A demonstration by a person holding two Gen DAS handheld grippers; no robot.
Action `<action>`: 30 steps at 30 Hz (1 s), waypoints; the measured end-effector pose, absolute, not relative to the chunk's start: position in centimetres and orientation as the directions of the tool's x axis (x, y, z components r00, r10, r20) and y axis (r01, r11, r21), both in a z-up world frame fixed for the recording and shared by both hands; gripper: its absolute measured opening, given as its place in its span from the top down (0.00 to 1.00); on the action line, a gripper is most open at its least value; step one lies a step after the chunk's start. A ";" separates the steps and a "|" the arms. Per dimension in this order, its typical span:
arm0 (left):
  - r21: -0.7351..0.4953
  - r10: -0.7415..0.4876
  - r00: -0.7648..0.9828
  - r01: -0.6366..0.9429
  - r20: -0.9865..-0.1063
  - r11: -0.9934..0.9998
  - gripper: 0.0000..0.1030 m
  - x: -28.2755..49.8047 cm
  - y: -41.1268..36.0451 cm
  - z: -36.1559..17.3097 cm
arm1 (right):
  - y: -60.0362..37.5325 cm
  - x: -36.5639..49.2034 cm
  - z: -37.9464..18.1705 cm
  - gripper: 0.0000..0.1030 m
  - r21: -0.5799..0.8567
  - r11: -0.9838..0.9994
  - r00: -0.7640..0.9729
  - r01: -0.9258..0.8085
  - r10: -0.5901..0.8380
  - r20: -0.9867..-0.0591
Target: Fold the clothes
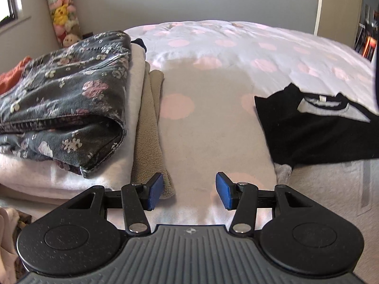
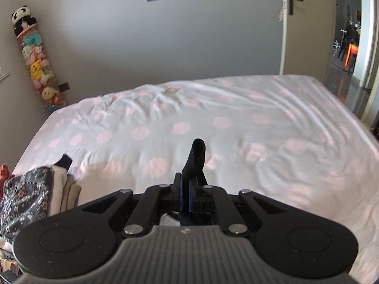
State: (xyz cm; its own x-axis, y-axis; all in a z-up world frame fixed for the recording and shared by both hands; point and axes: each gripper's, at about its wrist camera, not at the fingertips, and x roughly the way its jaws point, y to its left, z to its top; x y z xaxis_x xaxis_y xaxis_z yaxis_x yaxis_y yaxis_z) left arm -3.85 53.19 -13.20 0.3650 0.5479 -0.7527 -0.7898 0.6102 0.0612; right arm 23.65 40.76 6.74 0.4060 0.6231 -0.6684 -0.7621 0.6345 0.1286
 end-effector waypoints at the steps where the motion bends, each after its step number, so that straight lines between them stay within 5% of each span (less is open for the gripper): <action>1: 0.053 0.544 0.369 -0.791 -0.753 0.610 0.54 -3.9 53.3 -13.2 | 41.6 22.8 5.7 0.95 0.130 0.623 0.390 -0.772 0.625 -0.677; 16: -0.060 0.498 0.424 -0.803 -0.756 0.593 0.52 -4.9 54.8 -13.6 | 50.2 17.1 -12.2 0.88 0.212 0.552 0.158 -0.807 0.548 -0.822; 18: -0.067 0.496 0.427 -0.804 -0.756 0.591 0.51 -4.9 54.9 -13.7 | 50.6 16.8 -12.8 0.86 0.248 0.540 0.122 -0.804 0.558 -0.821; 23: -0.076 0.500 0.434 -0.807 -0.749 0.586 0.50 -4.9 54.9 -13.8 | 50.1 16.5 -11.8 0.61 0.330 0.495 0.063 -0.804 0.622 -0.781; 30: -0.146 0.480 0.483 -0.799 -0.732 0.583 0.49 -4.8 54.7 -13.0 | 43.4 20.0 -7.3 0.61 0.290 0.544 0.179 -0.787 0.652 -0.737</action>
